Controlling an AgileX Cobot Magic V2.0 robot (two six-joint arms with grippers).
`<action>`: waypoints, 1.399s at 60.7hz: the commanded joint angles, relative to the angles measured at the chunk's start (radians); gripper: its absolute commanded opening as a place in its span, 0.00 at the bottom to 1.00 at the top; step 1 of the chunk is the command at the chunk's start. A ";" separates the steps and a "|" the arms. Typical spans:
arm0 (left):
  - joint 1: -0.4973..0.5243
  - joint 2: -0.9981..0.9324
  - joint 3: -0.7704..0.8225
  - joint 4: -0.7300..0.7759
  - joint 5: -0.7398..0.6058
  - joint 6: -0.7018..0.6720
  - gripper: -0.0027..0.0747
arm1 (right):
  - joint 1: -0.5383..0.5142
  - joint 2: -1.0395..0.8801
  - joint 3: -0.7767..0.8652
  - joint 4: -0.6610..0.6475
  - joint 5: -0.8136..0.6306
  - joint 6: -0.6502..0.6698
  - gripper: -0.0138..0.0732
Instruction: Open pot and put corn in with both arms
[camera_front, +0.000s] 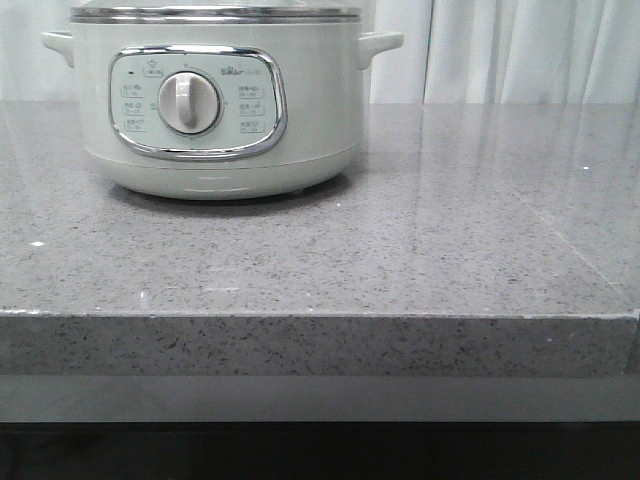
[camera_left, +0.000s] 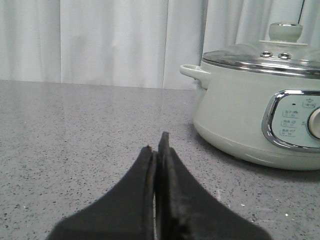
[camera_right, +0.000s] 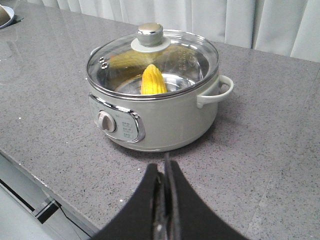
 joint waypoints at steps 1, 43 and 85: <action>0.001 -0.020 0.004 -0.006 -0.082 -0.006 0.01 | -0.002 -0.002 -0.026 0.010 -0.081 -0.003 0.08; 0.001 -0.020 0.004 -0.006 -0.082 -0.006 0.01 | -0.441 -0.567 0.624 0.006 -0.355 -0.004 0.08; 0.001 -0.020 0.004 -0.006 -0.082 -0.006 0.01 | -0.390 -0.708 0.906 0.006 -0.501 -0.003 0.08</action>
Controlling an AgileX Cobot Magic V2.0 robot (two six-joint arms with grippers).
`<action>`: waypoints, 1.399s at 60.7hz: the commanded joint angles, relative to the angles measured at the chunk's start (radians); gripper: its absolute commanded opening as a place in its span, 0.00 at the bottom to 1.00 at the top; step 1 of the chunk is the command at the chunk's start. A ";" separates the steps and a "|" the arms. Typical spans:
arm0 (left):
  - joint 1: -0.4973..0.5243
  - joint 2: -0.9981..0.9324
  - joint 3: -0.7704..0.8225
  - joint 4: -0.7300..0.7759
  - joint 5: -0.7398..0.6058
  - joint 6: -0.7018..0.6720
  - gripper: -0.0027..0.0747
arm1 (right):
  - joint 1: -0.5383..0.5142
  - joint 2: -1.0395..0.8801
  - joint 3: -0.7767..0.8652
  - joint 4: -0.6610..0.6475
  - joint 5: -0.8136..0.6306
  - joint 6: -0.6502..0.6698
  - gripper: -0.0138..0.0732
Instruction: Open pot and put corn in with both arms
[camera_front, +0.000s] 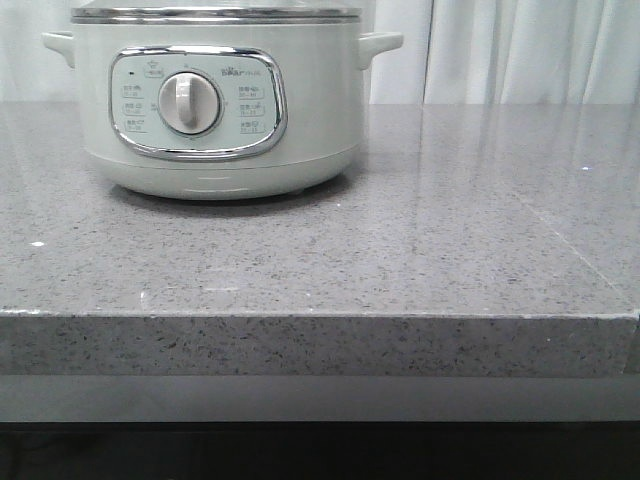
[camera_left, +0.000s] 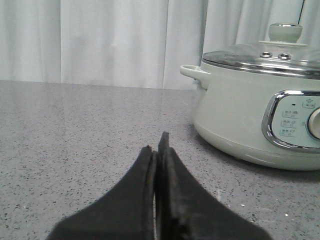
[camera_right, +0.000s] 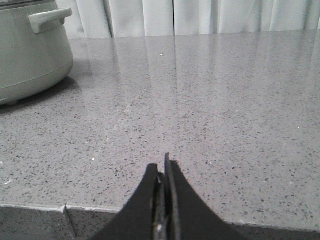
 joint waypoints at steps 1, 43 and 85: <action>0.001 -0.020 0.004 -0.006 -0.082 -0.006 0.01 | -0.002 -0.024 0.001 0.004 -0.088 -0.003 0.08; 0.001 -0.020 0.004 -0.006 -0.082 -0.006 0.01 | -0.041 -0.026 0.001 -0.115 -0.246 0.165 0.08; 0.001 -0.020 0.004 -0.006 -0.082 -0.006 0.01 | -0.086 -0.025 0.001 -0.123 -0.248 0.165 0.08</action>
